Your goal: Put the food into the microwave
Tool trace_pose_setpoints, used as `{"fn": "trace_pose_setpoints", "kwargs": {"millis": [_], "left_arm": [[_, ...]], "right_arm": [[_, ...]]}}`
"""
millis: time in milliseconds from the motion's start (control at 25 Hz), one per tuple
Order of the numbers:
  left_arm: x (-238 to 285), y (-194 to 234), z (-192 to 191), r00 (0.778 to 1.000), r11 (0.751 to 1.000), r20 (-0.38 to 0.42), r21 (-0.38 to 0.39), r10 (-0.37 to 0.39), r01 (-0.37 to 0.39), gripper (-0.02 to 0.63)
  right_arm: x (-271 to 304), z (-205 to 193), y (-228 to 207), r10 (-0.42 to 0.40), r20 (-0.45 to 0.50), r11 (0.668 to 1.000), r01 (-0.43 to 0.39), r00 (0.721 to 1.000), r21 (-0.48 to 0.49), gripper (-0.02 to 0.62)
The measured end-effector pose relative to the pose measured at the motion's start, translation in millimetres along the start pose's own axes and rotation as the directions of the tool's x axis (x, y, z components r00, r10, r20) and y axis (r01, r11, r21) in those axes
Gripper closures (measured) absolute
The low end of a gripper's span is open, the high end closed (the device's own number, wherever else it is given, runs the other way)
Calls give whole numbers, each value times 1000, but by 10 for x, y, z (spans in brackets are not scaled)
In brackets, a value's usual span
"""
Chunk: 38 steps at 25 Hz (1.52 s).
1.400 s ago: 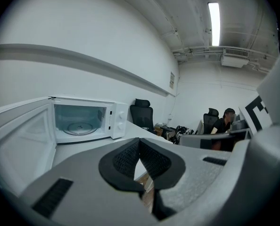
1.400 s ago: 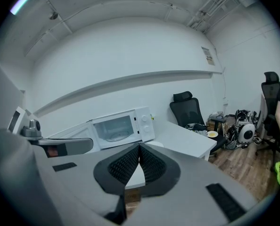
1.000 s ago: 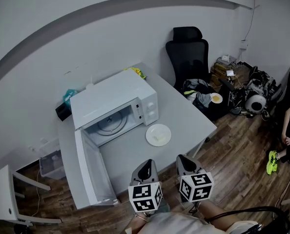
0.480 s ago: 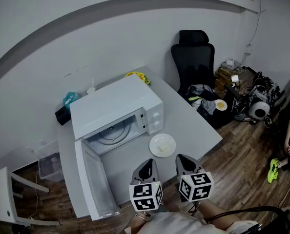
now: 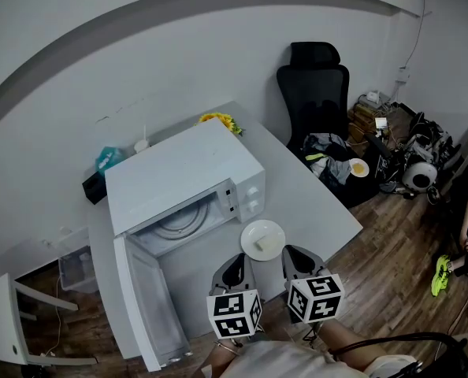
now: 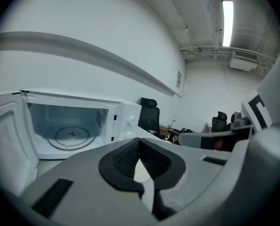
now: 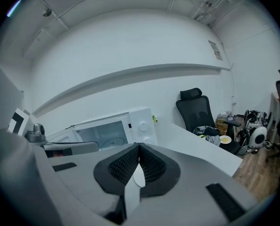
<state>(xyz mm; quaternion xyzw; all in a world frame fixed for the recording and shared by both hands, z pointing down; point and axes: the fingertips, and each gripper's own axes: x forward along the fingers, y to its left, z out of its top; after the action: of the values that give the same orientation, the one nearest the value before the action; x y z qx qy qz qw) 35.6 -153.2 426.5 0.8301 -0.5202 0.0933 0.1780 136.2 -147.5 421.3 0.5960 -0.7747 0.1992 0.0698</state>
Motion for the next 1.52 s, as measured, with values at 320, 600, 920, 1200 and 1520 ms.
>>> {"fn": "trace_pose_setpoints", "kwargs": {"millis": [320,600,920,1200,1520], "left_arm": [[134,91,-4,1000,1000,-20,-6,17,-17,603],[290,52,-37,998,999,-52,-1,41,-41,603],[490,51,39,995,997,-69,-22,75,-76,603],[546,78,-12,993,993,-74,-55,96,-100,603],[529,121,105,993,992,-28,-44,117,-118,603]], "right_arm": [[167,39,-46,9,-13,1000,-9,1000,2,578],[290,-25,-210,26,-55,999,-25,998,24,578],[490,101,-192,86,-72,996,-86,994,1,578],[543,55,-254,88,-98,996,-90,991,-12,578],[549,160,-243,90,-61,995,-92,994,-30,578]]}}
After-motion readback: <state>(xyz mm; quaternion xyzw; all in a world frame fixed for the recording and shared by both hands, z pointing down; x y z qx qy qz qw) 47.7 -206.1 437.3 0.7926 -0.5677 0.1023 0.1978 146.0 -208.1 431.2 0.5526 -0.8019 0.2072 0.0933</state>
